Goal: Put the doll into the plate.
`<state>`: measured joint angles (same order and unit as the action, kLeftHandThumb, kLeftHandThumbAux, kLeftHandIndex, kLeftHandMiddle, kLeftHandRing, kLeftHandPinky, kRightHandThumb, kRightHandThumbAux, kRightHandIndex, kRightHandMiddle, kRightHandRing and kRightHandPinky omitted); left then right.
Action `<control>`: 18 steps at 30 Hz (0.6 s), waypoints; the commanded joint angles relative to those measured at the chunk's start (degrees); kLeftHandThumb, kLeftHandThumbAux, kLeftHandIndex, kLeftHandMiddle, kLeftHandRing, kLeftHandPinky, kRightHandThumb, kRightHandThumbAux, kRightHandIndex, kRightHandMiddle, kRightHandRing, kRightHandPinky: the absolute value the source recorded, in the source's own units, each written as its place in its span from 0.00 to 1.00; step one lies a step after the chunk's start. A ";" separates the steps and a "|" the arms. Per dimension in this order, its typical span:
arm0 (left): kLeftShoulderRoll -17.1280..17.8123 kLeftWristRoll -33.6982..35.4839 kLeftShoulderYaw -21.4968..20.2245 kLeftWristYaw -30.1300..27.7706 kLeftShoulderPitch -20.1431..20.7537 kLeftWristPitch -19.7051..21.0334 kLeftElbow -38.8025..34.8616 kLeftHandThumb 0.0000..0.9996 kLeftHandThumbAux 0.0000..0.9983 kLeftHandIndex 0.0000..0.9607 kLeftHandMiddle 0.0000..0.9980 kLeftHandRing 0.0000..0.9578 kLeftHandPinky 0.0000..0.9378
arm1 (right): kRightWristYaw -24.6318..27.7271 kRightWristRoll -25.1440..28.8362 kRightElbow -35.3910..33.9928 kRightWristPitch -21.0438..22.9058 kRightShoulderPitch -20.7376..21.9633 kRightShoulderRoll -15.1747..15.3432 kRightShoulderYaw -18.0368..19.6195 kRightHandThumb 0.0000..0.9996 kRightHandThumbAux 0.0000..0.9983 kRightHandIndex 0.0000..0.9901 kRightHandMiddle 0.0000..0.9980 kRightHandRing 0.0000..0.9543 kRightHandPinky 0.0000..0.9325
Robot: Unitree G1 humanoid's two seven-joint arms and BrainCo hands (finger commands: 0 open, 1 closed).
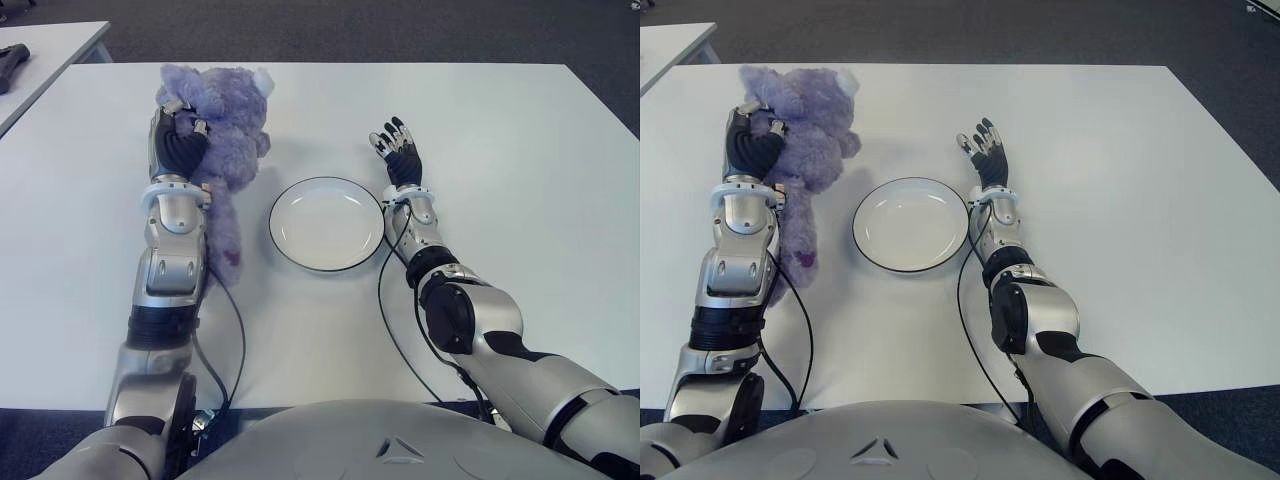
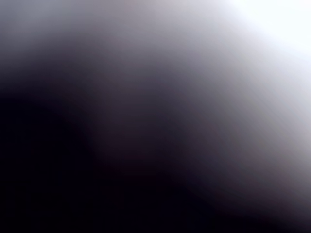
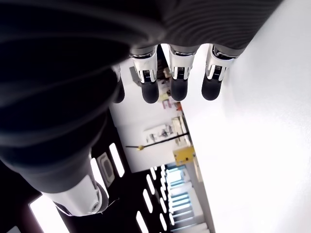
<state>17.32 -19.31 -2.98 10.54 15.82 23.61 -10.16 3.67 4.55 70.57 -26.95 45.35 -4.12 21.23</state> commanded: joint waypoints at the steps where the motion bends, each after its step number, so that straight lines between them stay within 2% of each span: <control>1: 1.60 -2.87 1.87 -2.62 2.22 1.73 -3.07 0.75 0.70 0.46 0.91 0.93 0.94 | -1.38 0.14 7.55 7.01 -11.43 -3.16 0.78 0.31 0.75 0.05 0.00 0.00 0.03; 18: 1.48 -6.29 5.01 -3.97 2.05 1.22 -8.73 0.75 0.70 0.46 0.86 0.90 0.92 | -1.21 0.30 7.55 6.98 -11.38 -3.28 0.92 0.31 0.75 0.06 0.00 0.00 0.03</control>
<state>18.29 -23.42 0.47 8.60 17.03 24.67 -16.32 3.67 4.55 70.57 -26.95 45.36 -4.12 21.24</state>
